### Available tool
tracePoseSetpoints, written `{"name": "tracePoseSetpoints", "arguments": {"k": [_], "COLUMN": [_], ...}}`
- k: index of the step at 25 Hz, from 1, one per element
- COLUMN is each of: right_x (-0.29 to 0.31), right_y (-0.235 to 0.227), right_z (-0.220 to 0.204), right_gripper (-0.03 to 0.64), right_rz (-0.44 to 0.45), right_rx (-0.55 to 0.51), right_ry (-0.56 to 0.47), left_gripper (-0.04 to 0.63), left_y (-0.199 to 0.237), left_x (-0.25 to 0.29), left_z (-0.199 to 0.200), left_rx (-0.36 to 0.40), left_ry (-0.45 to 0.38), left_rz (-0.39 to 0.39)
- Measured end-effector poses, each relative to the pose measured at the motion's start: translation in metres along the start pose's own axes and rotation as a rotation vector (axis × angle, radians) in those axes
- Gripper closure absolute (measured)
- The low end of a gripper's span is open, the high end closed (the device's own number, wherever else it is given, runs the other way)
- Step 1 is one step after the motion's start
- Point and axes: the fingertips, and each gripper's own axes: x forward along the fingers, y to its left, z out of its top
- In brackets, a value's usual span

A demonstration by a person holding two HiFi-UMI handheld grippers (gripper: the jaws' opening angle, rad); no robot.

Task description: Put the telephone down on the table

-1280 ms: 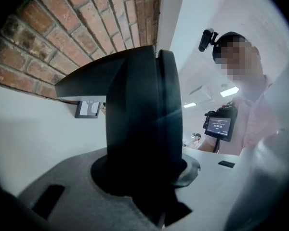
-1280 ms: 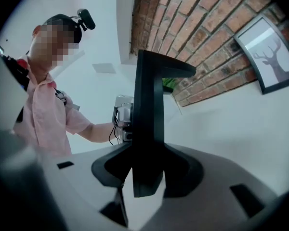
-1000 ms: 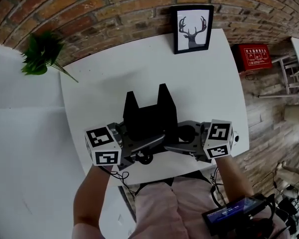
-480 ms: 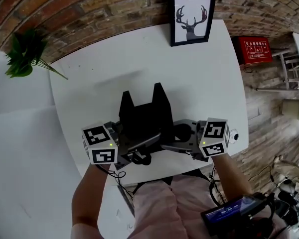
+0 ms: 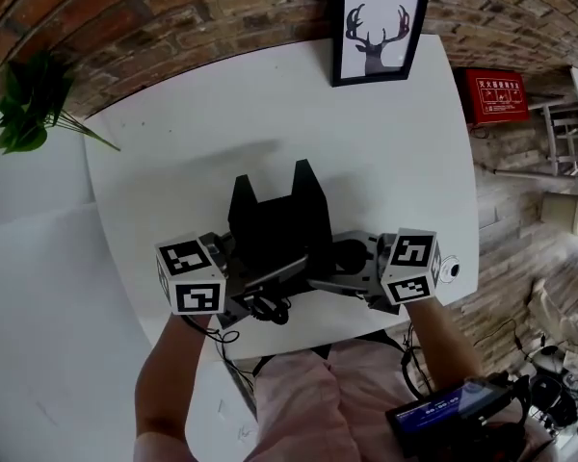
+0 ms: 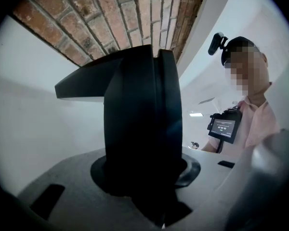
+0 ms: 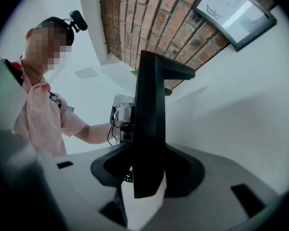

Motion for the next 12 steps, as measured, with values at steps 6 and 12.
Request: {"name": "tracePoseSetpoints", "arguments": {"k": [6, 12], "right_x": [-0.001, 0.000], "right_y": [-0.005, -0.011], "right_z": [0.003, 0.002], "right_gripper": [0.430, 0.423], "right_rz": [0.008, -0.011], "right_rx": [0.031, 0.077], "right_ry": [0.015, 0.059], "left_gripper": [0.430, 0.431], "left_y": [0.008, 0.015], "left_x": [0.002, 0.004], "left_z": [0.000, 0.002], "left_rx": [-0.048, -0.083], "left_ry": [-0.009, -0.006], "left_rz": [-0.010, -0.013]}}
